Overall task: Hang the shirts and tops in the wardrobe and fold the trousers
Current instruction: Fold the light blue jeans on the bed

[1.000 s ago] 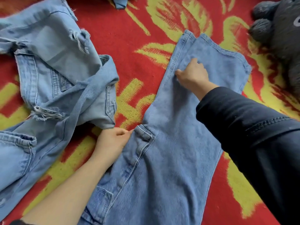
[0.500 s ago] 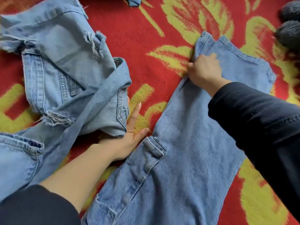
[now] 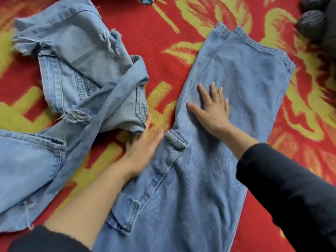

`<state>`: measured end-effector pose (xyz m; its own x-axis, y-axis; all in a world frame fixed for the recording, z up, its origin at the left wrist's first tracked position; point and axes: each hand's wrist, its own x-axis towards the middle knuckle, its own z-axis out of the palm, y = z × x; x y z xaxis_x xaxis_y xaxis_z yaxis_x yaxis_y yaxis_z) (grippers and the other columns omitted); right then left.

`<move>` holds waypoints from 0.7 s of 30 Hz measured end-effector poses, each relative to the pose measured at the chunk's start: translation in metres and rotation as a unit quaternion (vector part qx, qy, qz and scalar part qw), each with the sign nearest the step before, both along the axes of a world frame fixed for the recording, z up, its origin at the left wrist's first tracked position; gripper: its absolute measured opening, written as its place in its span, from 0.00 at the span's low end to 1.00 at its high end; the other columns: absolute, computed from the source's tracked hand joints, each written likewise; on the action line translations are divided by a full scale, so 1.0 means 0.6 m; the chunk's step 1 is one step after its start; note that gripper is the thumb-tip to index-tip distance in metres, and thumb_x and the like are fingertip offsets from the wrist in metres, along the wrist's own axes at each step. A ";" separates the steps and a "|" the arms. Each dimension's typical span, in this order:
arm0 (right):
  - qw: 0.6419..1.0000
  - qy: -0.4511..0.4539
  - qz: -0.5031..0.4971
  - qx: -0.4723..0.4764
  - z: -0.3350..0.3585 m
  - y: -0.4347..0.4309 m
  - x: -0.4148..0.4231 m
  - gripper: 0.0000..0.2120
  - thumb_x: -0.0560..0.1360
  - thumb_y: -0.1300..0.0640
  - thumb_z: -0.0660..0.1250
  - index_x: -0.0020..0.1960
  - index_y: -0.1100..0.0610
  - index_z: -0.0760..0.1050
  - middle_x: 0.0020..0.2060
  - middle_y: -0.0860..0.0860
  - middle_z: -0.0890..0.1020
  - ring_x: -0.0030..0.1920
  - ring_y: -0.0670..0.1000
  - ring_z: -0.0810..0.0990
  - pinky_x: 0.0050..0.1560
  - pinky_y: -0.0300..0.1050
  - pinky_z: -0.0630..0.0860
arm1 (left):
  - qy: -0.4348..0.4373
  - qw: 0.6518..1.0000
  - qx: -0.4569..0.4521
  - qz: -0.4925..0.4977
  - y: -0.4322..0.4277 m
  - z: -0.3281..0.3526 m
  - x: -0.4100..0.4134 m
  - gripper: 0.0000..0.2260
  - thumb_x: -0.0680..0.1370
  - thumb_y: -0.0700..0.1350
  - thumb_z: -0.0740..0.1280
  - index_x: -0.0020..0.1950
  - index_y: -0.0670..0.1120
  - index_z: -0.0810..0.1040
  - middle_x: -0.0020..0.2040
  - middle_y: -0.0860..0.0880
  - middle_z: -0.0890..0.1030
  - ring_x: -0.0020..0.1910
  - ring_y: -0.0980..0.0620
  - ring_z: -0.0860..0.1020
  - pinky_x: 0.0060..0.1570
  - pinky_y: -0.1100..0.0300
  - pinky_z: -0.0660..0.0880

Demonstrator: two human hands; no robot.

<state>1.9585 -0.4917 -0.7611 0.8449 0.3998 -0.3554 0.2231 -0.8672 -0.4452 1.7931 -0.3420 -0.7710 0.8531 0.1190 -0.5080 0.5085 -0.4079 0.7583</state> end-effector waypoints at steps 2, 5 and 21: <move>0.999 0.042 -0.004 0.034 0.010 -0.012 -0.062 0.30 0.77 0.38 0.59 0.76 0.38 0.52 0.78 0.46 0.44 0.77 0.48 0.38 0.73 0.50 0.34 | -0.010 1.000 0.023 0.001 -0.023 0.012 -0.055 0.28 0.65 0.73 0.49 0.64 0.74 0.46 0.70 0.74 0.43 0.72 0.68 0.40 0.71 0.55 0.40; 0.994 0.090 -0.007 0.055 0.022 -0.025 -0.139 0.25 0.79 0.41 0.57 0.75 0.37 0.56 0.78 0.46 0.47 0.77 0.48 0.40 0.74 0.51 0.36 | -0.088 0.995 0.034 0.036 -0.020 0.015 -0.102 0.33 0.68 0.68 0.60 0.71 0.57 0.65 0.66 0.68 0.62 0.70 0.65 0.55 0.69 0.64 0.51; 0.995 0.002 -0.075 -0.066 0.014 -0.146 -0.504 0.29 0.77 0.38 0.49 0.76 0.38 0.46 0.78 0.44 0.44 0.77 0.48 0.39 0.74 0.45 0.37 | -0.032 0.985 -0.074 0.155 0.008 0.032 -0.225 0.08 0.73 0.46 0.73 0.45 0.47 0.75 0.39 0.49 0.81 0.33 0.59 0.78 0.35 0.67 0.74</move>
